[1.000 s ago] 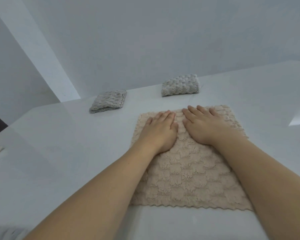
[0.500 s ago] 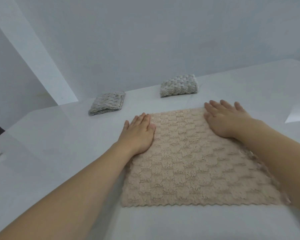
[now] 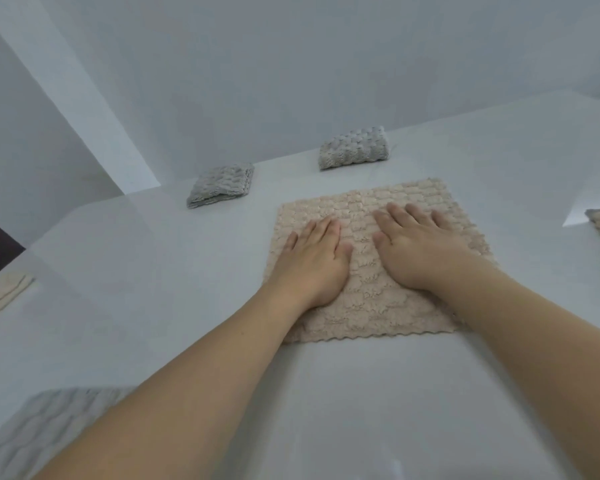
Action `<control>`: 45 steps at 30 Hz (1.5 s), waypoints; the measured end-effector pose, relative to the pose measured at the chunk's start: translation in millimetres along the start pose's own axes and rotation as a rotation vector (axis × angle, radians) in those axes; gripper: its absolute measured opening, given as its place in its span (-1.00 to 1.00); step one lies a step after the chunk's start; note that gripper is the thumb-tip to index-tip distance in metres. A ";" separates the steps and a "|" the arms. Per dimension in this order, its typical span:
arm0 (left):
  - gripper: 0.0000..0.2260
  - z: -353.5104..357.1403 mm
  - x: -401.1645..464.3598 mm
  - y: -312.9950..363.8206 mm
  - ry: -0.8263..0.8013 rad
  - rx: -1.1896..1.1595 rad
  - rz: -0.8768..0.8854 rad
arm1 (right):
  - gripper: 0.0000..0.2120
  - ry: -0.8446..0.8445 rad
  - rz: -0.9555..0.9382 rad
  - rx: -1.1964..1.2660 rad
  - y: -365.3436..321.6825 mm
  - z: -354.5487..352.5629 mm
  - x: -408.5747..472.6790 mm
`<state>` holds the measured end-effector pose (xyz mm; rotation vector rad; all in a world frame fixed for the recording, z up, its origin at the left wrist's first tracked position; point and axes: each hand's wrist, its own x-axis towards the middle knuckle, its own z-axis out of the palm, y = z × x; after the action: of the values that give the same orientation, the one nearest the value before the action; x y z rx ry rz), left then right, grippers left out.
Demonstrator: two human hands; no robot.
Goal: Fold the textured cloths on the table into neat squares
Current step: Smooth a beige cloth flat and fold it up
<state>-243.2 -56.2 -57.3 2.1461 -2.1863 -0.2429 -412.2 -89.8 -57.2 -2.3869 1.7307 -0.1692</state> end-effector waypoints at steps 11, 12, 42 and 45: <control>-0.48 -9.1 -44.2 9.9 0.048 0.004 -0.030 | -0.45 0.075 0.094 -0.061 -0.8 -18.5 -43.8; -0.49 -3.1 -51.4 18.2 0.035 -0.020 0.007 | -0.45 0.066 0.047 -0.012 -11.4 -10.3 -49.9; -0.46 -4.1 -79.1 -39.4 -0.067 0.014 -0.072 | -0.44 -0.001 0.110 -0.037 11.3 -0.3 -67.7; -0.46 -12.3 -73.0 -38.8 -0.086 0.073 -0.096 | -0.44 -0.004 0.096 -0.061 7.2 -10.8 -57.8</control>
<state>-201.2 15.4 -46.9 2.3257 -2.1712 -0.2688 -439.1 -38.0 -47.2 -2.3378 1.8699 -0.0994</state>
